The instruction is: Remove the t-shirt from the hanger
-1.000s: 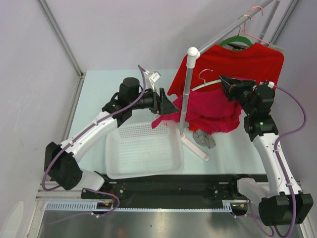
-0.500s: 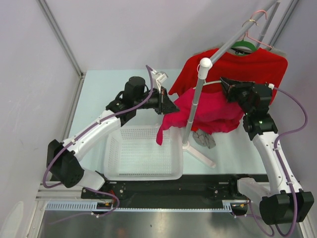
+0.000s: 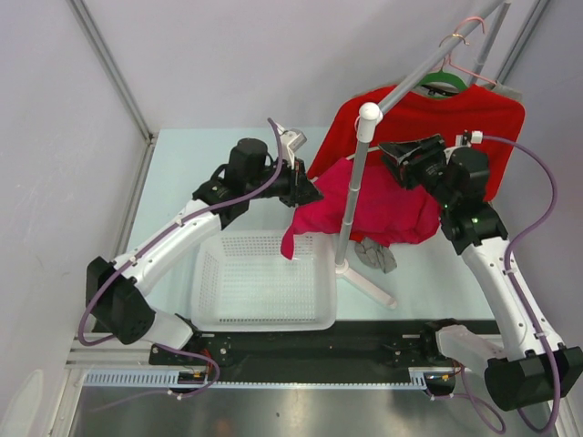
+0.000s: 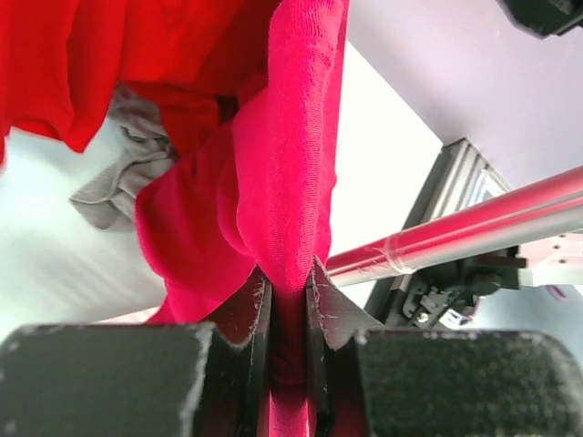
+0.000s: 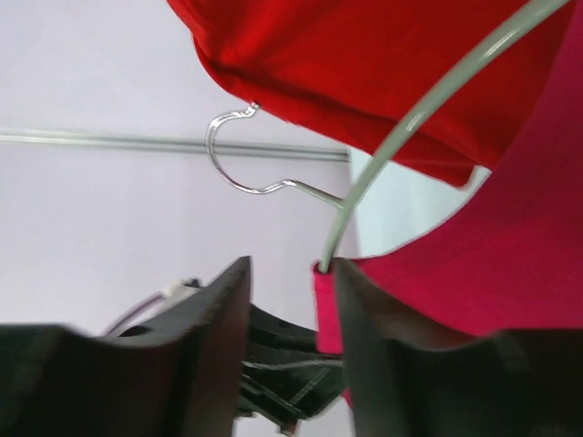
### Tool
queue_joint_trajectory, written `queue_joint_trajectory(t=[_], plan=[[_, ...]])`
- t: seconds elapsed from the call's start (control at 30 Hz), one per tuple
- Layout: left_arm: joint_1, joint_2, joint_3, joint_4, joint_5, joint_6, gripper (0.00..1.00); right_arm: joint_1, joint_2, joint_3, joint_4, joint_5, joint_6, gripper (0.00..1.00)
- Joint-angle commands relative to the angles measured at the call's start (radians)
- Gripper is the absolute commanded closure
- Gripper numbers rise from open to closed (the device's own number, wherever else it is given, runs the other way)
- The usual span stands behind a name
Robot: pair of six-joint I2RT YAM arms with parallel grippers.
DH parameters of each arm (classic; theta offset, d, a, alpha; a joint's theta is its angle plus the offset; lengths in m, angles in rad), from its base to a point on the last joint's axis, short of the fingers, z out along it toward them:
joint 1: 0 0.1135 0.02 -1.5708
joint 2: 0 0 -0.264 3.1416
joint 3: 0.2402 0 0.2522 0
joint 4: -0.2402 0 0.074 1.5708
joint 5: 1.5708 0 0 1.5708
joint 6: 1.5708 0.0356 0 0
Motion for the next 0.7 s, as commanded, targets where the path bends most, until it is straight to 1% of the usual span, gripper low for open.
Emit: queue_joint_trajectory(t=[0.0,0.03,0.07,0.17,0.27,0.4,0.5,0.53,0.67], plan=[[0.003,-0.037,0.080,0.054,-0.023,0.081,1.00,0.023,0.006,0.108,-0.088,0.016,-0.196,0.46],[0.003,-0.043,0.080,0.055,-0.011,0.085,1.00,0.019,0.009,0.119,-0.099,0.014,-0.228,0.42],[0.003,-0.045,0.078,0.054,-0.006,0.087,1.00,0.014,0.011,0.131,-0.108,0.003,-0.281,0.41],[0.003,-0.049,0.070,0.071,0.046,0.093,1.00,0.008,0.032,0.148,-0.125,-0.024,-0.337,0.36],[0.003,-0.055,0.057,0.094,0.084,0.090,1.00,0.009,0.049,0.155,-0.129,-0.032,-0.329,0.32],[0.001,-0.069,0.052,0.101,0.108,0.104,1.00,0.014,0.035,0.112,-0.086,0.017,-0.273,0.33],[0.003,-0.088,0.041,0.109,0.109,0.116,1.00,0.012,0.025,0.101,-0.111,0.066,-0.222,0.35],[0.003,-0.091,0.041,0.109,0.111,0.121,1.00,0.012,0.015,0.081,-0.115,0.106,-0.205,0.38],[0.001,-0.098,0.040,0.098,0.115,0.142,1.00,0.006,-0.025,0.036,-0.107,0.164,-0.144,0.46]])
